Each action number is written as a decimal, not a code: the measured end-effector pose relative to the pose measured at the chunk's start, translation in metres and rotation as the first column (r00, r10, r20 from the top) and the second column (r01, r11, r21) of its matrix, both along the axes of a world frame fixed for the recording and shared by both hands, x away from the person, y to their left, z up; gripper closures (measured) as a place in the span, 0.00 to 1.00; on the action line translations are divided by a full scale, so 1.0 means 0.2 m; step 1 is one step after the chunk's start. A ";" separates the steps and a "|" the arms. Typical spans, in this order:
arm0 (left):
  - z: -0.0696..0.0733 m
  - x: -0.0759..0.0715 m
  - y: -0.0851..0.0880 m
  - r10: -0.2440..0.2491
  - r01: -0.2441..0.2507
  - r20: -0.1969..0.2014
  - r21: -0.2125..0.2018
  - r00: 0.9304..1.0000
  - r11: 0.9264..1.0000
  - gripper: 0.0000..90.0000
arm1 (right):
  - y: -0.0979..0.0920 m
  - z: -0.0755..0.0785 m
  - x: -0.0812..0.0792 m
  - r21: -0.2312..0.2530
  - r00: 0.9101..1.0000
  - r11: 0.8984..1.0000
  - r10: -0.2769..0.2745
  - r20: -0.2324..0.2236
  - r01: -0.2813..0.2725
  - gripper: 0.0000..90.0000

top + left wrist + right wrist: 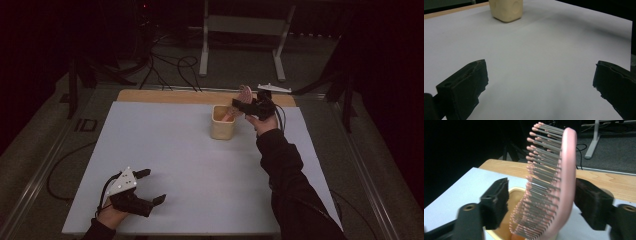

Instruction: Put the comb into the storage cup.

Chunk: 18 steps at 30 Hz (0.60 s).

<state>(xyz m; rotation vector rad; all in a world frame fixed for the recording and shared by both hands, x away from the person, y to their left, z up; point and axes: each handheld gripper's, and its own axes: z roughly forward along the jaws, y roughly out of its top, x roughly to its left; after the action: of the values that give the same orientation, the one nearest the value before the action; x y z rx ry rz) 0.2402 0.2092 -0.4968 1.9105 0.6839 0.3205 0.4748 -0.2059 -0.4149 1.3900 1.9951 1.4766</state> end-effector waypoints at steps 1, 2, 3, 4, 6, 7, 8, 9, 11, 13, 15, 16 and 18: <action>0.00 0.00 0.00 0.000 0.000 -0.001 0.000 1.000 1.000 0.00 | 0.00 0.00 0.00 -0.003 1.000 1.000 0.003 -0.003 -0.003 0.26; 0.00 0.00 0.00 0.000 0.000 -0.001 0.002 1.000 1.000 0.00 | -0.01 0.00 -0.01 -0.008 1.000 1.000 0.007 0.002 -0.007 0.24; 0.00 0.00 0.00 -0.001 0.001 -0.001 0.003 1.000 1.000 0.00 | -0.01 0.00 -0.02 -0.016 1.000 1.000 0.006 0.004 -0.006 0.23; 0.00 0.00 0.00 -0.001 0.001 -0.001 0.002 1.000 1.000 0.00 | -0.02 0.00 -0.02 -0.015 1.000 1.000 0.011 0.003 -0.011 0.20; 0.00 0.00 0.00 0.000 0.000 -0.001 0.002 1.000 1.000 0.00 | -0.03 -0.01 -0.03 -0.012 1.000 1.000 0.029 0.004 -0.029 0.16; 0.00 0.00 0.00 0.000 0.000 -0.002 0.003 1.000 1.000 0.00 | -0.04 -0.01 -0.03 -0.013 1.000 0.999 0.030 0.003 -0.030 0.15; 0.00 0.00 0.00 0.001 -0.001 -0.002 0.003 1.000 1.000 0.00 | -0.04 -0.01 -0.04 -0.012 1.000 0.999 0.030 0.000 -0.030 0.15; 0.00 0.00 0.00 0.001 -0.001 -0.002 0.003 1.000 1.000 0.00 | -0.04 -0.01 -0.04 -0.012 1.000 0.999 0.030 0.000 -0.030 0.15; 0.00 -0.01 0.00 0.000 0.000 -0.005 0.003 1.000 1.000 0.00 | -0.05 -0.02 -0.05 -0.015 0.999 0.999 0.049 -0.006 -0.049 0.13; 0.00 -0.01 0.00 -0.002 0.002 -0.003 0.005 1.000 1.000 0.00 | -0.05 -0.02 -0.06 -0.033 0.999 0.998 0.052 -0.011 -0.053 0.12; 0.00 -0.01 0.00 -0.002 0.002 -0.002 0.004 1.000 1.000 0.00 | -0.04 -0.02 -0.06 -0.052 0.998 0.996 0.066 -0.010 -0.066 0.11; 0.00 -0.01 0.00 -0.002 0.002 -0.003 0.004 1.000 1.000 0.00 | -0.04 -0.02 -0.07 -0.075 0.997 0.994 0.075 -0.006 -0.076 0.11; 0.00 -0.01 0.00 -0.001 0.001 -0.003 0.005 1.000 1.000 0.00 | -0.04 -0.02 -0.07 -0.087 0.996 0.992 0.087 -0.006 -0.087 0.11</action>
<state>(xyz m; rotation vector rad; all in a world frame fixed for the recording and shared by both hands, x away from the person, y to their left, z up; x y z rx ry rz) 0.2388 0.2087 -0.4975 1.9167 0.6848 0.3196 0.4607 -0.2129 -0.4189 1.2854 2.1200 1.4058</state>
